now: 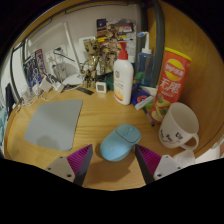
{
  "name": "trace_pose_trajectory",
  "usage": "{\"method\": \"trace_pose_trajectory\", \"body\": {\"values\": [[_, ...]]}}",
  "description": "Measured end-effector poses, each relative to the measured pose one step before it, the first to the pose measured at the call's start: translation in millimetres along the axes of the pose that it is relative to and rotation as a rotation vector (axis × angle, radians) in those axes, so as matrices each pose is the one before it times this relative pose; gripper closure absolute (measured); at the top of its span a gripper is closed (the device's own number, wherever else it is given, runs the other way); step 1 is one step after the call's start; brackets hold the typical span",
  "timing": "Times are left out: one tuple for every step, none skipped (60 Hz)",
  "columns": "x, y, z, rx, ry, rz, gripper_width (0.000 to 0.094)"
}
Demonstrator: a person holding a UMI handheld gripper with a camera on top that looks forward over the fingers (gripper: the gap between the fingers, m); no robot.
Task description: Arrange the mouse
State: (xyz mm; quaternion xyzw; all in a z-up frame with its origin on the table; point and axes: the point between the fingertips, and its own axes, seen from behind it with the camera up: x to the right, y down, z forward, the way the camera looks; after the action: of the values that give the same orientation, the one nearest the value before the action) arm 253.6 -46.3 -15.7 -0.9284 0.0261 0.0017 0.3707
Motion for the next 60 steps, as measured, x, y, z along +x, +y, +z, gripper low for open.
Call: {"method": "trace_pose_trajectory", "body": {"values": [[-0.56,-1.36,1.79,-0.00202,-0.00482,-0.0013,0.0079],[-0.72,-1.18,1.72,-0.00330,-0.00497,-0.0002,0.0082],[-0.52,-1.59,1.35,-0.00145,-0.00355,-0.0006,0.0082],[-0.79,-1.93,1.68,-0.00062,-0.00461,-0.0020,0.0080],[-0.87,-1.33,1.40,-0.00282,-0.00455,-0.0021,0.0079],[-0.91,-1.84,1.43,-0.00075,-0.00452,-0.0038,0.0078],[-0.59,-1.48,1.56,-0.00331,-0.00647,-0.0036,0.0079],[-1.17,-1.22,1.26,-0.00182,-0.00409,-0.0042,0.0079],[-1.05,-1.29,1.36,-0.00099,-0.00379,-0.0046,0.0076],[-1.02,-1.03,1.25,-0.00230,-0.00395,-0.0039,0.0078],[-1.09,-1.28,1.06,-0.00177,-0.00343,-0.0036,0.0080],[-1.14,-1.09,1.10,-0.00143,-0.00326,-0.0035,0.0079],[-1.15,-1.13,1.03,-0.00195,-0.00307,-0.0033,0.0075],[-0.93,-0.94,1.08,-0.00139,-0.00279,-0.0044,0.0077],[-1.02,-0.62,0.77,-0.00204,-0.00209,-0.0053,0.0079],[-0.53,-0.66,1.52,-0.00150,-0.00292,-0.0053,0.0078],[-0.89,-0.54,0.54,-0.00161,-0.00182,-0.0061,0.0078],[-1.55,-0.41,-0.01,-0.00075,-0.00182,-0.0062,0.0085],[-0.60,-0.50,0.73,0.00058,-0.00180,-0.0059,0.0087],[-0.38,-0.36,0.82,0.00062,-0.00043,-0.0061,0.0087],[-0.10,-0.11,0.39,0.00029,0.00027,-0.0062,0.0091],[0.01,-0.28,0.56,0.00074,0.00184,-0.0066,0.0098],[-0.53,-0.70,0.32,0.00263,-0.00088,-0.0043,0.0109],[-0.87,-0.41,0.39,0.00163,-0.00208,-0.0001,0.0124],[-0.45,-0.50,0.31,0.00202,-0.00095,0.0003,0.0134],[0.34,-0.85,0.81,0.00399,0.00094,-0.0009,0.0156],[0.08,-0.47,0.45,0.00285,0.00029,-0.0003,0.0176],[0.13,-0.69,0.48,0.00364,0.00035,-0.0008,0.0198],[0.04,-0.32,0.39,0.00194,-0.00128,-0.0010,0.0216],[0.97,-0.48,0.12,0.00275,-0.00392,-0.0019,0.0243],[0.45,-0.46,0.28,0.00242,0.00046,-0.0011,0.0263],[0.82,-0.72,0.36,0.00350,0.00224,0.0000,0.0310],[0.71,-0.57,0.30,0.00370,0.00207,0.0009,0.0357],[0.42,-0.68,0.20,0.00459,0.00168,0.0017,0.0404],[-0.47,-0.65,1.54,0.00664,-0.00218,0.0038,0.0413],[0.14,0.05,-0.34,0.00218,-0.00018,0.0016,0.0415],[-0.07,0.03,-0.39,0.00190,-0.00021,-0.0018,0.0419],[-0.04,0.01,-0.20,0.00144,0.00013,-0.0046,0.0431],[-0.15,0.21,-0.25,-0.00056,-0.00065,-0.0042,0.0436],[-0.07,0.08,-0.02,0.00000,-0.00076,-0.0016,0.0453],[0.02,0.48,-0.14,-0.00328,0.00043,0.0011,0.0460],[-0.10,0.09,-0.17,-0.00231,0.00021,0.0024,0.0475],[-0.33,0.28,-0.17,-0.00402,-0.00060,0.0007,0.0482],[-0.74,-0.25,0.12,-0.00224,-0.00239,-0.0023,0.0502],[-0.47,-0.13,0.22,-0.00141,-0.00304,-0.0032,0.0505],[-0.10,0.44,0.10,-0.00277,-0.00373,-0.0020,0.0540],[-0.01,-0.08,0.13,0.00035,-0.00237,0.0030,0.0550],[0.04,0.79,-0.12,-0.00487,-0.00185,0.0056,0.0570],[0.16,0.39,0.09,-0.00350,-0.00074,0.0078,0.0587],[0.15,0.60,-0.23,-0.00660,0.00072,0.0083,0.0560],[1.34,-1.28,0.30,0.00143,0.00396,0.0040,0.0630],[0.26,0.86,0.25,-0.00591,0.00302,0.0096,0.0628],[0.37,-1.06,0.39,0.00333,0.00457,0.0030,0.0649],[0.10,0.86,0.04,-0.00332,0.00528,-0.0007,0.0659],[0.09,-0.27,0.33,0.00100,0.00538,-0.0026,0.0660],[0.10,0.38,-0.19,-0.00179,0.00541,-0.0022,0.0659],[0.13,-0.37,0.17,0.00103,0.00521,0.0024,0.0660],[0.10,0.11,-0.02,-0.00182,0.00576,0.0082,0.0660],[0.07,-0.23,-0.06,-0.00023,0.00543,0.0059,0.0661],[0.27,-0.58,0.79,0.00206,0.00735,-0.0001,0.0660]]}}
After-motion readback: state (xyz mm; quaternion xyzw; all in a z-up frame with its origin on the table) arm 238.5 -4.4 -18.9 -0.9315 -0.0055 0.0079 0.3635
